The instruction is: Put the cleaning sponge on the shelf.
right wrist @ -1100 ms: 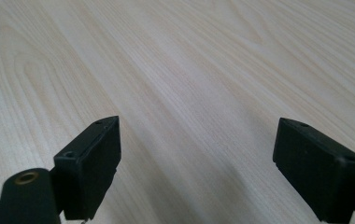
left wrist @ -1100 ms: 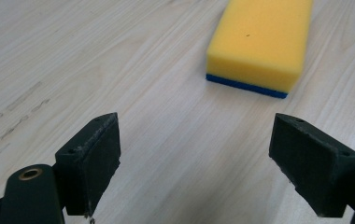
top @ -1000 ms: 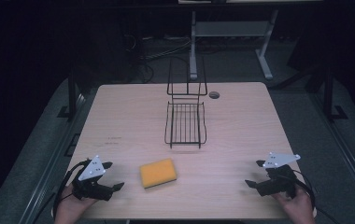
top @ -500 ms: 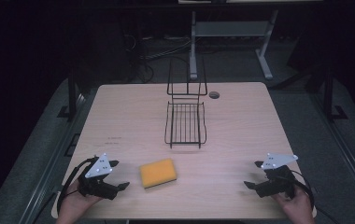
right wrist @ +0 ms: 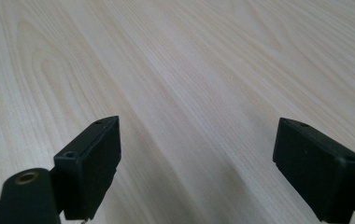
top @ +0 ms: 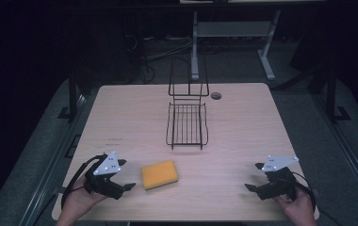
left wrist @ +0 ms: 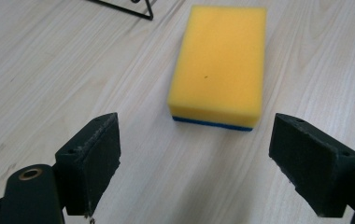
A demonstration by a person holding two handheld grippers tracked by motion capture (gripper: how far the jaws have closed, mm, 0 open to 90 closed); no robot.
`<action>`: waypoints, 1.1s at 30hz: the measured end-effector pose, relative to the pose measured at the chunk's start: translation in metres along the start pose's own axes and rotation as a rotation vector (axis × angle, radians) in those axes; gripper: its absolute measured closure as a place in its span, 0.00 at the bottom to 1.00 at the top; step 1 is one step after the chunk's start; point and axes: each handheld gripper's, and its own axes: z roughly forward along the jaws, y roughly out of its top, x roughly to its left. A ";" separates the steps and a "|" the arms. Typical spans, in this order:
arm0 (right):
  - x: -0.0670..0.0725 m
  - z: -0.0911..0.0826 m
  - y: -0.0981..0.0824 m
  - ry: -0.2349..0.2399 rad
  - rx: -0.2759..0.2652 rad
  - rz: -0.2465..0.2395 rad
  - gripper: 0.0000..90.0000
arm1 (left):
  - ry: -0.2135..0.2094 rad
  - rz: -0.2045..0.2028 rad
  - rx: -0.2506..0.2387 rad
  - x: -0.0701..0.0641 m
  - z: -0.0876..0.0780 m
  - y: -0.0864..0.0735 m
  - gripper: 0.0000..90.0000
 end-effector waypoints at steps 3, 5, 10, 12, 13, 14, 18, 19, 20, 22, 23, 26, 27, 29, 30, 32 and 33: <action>0.000 -0.001 0.000 0.003 -0.001 0.003 0.17 | -0.014 0.010 0.006 0.000 0.003 0.005 0.18; 0.000 0.000 0.000 0.004 0.000 -0.001 0.17 | -0.022 0.017 0.010 -0.001 0.005 0.008 0.18; 0.000 0.000 0.000 0.006 0.002 -0.005 0.17 | -0.039 0.029 0.028 -0.001 0.011 0.014 0.18; 0.001 0.000 0.001 0.007 -0.001 -0.007 0.17 | -0.045 0.034 0.034 -0.001 0.013 0.016 0.18; 0.001 0.000 0.001 0.007 -0.001 -0.007 0.17 | -0.045 0.034 0.034 -0.001 0.013 0.016 0.18; 0.001 0.000 0.001 0.008 -0.001 -0.006 0.17 | -0.049 0.035 0.035 -0.001 0.015 0.017 0.18; 0.002 0.000 0.001 0.012 0.003 -0.009 0.17 | -0.059 0.047 0.049 -0.002 0.018 0.021 0.18; 0.002 0.000 0.001 0.013 0.002 -0.010 0.17 | -0.060 0.047 0.050 -0.002 0.019 0.022 0.18; 0.002 0.000 0.001 0.014 0.003 -0.011 0.17 | -0.060 0.047 0.050 -0.002 0.019 0.022 0.18; 0.002 0.000 0.001 0.015 0.001 -0.010 0.17 | -0.068 0.042 0.048 -0.002 0.022 0.024 0.18; 0.002 0.001 0.001 0.015 -0.001 -0.009 0.17 | -0.071 0.048 0.052 -0.002 0.023 0.025 0.18; 0.002 0.000 0.001 0.015 -0.002 -0.010 0.17 | -0.077 0.051 0.058 -0.002 0.024 0.027 0.18; 0.002 0.000 0.001 0.015 -0.005 -0.013 0.17 | -0.082 0.059 0.064 -0.002 0.025 0.029 0.18; 0.002 0.000 0.001 0.015 -0.006 -0.014 0.17 | -0.084 0.061 0.065 -0.002 0.026 0.030 0.18; 0.002 0.000 0.001 0.015 -0.006 -0.013 0.17 | -0.086 0.059 0.067 -0.002 0.026 0.031 0.18; 0.002 0.000 0.001 0.016 -0.006 -0.013 0.17 | -0.087 0.065 0.070 -0.001 0.027 0.032 0.18; 0.002 0.000 0.001 0.017 -0.006 -0.014 0.17 | -0.088 0.064 0.068 -0.001 0.027 0.033 0.18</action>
